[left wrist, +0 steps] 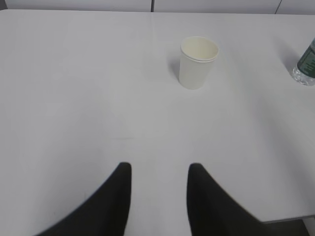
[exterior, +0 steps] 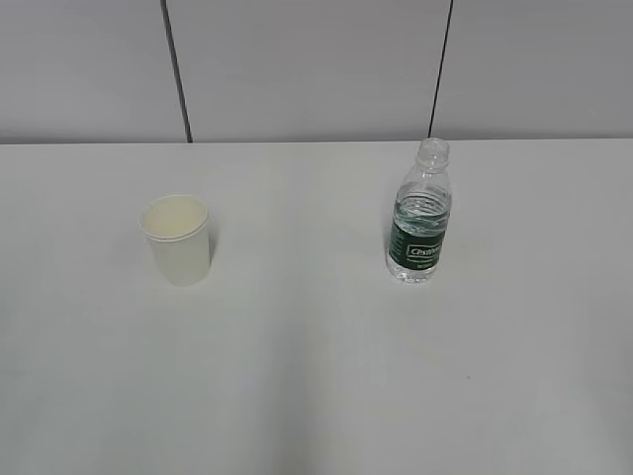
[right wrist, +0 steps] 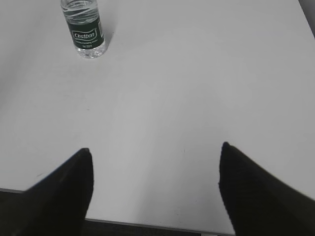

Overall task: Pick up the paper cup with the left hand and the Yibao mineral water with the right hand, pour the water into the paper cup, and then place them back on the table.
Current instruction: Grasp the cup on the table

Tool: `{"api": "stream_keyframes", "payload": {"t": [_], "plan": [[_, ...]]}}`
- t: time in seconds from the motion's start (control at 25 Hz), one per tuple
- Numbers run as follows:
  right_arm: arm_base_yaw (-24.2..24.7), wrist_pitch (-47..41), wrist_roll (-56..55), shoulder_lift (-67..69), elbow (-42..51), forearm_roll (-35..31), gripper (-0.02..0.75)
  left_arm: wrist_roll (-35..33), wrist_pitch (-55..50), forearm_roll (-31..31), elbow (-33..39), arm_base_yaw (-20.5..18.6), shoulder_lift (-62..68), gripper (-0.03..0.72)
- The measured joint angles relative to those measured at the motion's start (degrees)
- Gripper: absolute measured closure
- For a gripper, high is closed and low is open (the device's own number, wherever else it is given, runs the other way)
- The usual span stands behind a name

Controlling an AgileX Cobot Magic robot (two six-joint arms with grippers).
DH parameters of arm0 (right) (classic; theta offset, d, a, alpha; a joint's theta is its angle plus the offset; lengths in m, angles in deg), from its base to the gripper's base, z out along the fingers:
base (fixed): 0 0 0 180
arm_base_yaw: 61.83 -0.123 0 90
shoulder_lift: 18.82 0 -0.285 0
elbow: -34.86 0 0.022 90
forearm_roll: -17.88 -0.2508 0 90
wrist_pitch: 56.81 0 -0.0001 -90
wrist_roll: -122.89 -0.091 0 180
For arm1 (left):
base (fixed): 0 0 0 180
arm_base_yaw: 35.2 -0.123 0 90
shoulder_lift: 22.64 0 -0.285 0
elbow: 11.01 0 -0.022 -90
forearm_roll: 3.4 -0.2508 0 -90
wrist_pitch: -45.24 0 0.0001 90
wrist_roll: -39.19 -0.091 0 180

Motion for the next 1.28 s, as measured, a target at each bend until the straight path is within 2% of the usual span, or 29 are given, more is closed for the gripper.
{"api": "stream_keyframes", "payload": {"t": [1.28], "plan": [[0.0,0.4,0.0,0.0,-0.1,0.1,0.153,0.0,1.9,1.6,-0.8,0.0,0.0,0.445]]}}
